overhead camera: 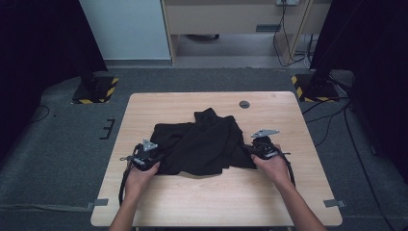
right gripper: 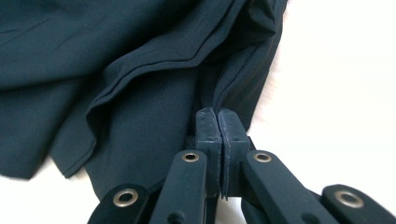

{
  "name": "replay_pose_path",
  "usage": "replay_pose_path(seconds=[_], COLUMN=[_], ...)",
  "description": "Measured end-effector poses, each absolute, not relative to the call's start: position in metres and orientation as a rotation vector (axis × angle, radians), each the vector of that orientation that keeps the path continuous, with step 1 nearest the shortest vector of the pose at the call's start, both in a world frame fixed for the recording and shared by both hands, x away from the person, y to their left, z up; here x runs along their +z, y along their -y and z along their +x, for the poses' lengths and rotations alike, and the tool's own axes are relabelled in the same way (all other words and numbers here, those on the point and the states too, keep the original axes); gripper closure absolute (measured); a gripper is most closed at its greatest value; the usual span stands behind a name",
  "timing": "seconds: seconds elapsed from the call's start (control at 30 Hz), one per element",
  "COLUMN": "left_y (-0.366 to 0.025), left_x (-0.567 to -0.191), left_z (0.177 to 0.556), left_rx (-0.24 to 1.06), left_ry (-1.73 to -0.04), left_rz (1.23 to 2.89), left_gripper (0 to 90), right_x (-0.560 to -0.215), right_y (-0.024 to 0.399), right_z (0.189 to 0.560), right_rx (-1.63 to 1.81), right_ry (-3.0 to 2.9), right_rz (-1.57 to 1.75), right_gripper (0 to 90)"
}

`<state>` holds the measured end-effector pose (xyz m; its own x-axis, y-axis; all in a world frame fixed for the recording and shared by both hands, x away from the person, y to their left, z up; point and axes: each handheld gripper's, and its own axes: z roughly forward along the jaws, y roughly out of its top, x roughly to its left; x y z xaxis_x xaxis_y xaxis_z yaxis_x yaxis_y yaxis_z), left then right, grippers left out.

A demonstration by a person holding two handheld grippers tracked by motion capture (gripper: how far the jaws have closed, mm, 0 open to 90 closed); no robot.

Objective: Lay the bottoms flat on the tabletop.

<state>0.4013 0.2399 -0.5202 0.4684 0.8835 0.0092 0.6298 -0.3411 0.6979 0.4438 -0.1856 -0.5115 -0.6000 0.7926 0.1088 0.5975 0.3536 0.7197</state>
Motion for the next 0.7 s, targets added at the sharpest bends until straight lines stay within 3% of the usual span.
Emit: replay_pose_path(seconds=[0.47,0.53,0.6,0.7], left_y=[-0.179,-0.175,-0.175,-0.177], left_x=[-0.516,-0.514,-0.514,-0.515], left_z=[0.359,0.357,0.358,0.360], left_rx=[0.381,0.401,0.406,0.393], left_ry=[-1.032,-1.014,-1.020,-1.031], left_rz=[2.172,2.193,2.195,2.189], left_gripper=[81.5,81.5,81.4,81.3], right_x=[-0.504,-0.504,-0.501,-0.491], right_y=[0.264,0.272,0.279,0.290], right_z=[0.364,0.360,0.359,0.366], right_rx=[1.054,1.046,1.060,1.120], right_ry=[-2.342,-2.369,-2.366,-2.317], right_rz=[1.291,1.294,1.295,1.306], right_gripper=[88.2,83.8,72.7,67.7])
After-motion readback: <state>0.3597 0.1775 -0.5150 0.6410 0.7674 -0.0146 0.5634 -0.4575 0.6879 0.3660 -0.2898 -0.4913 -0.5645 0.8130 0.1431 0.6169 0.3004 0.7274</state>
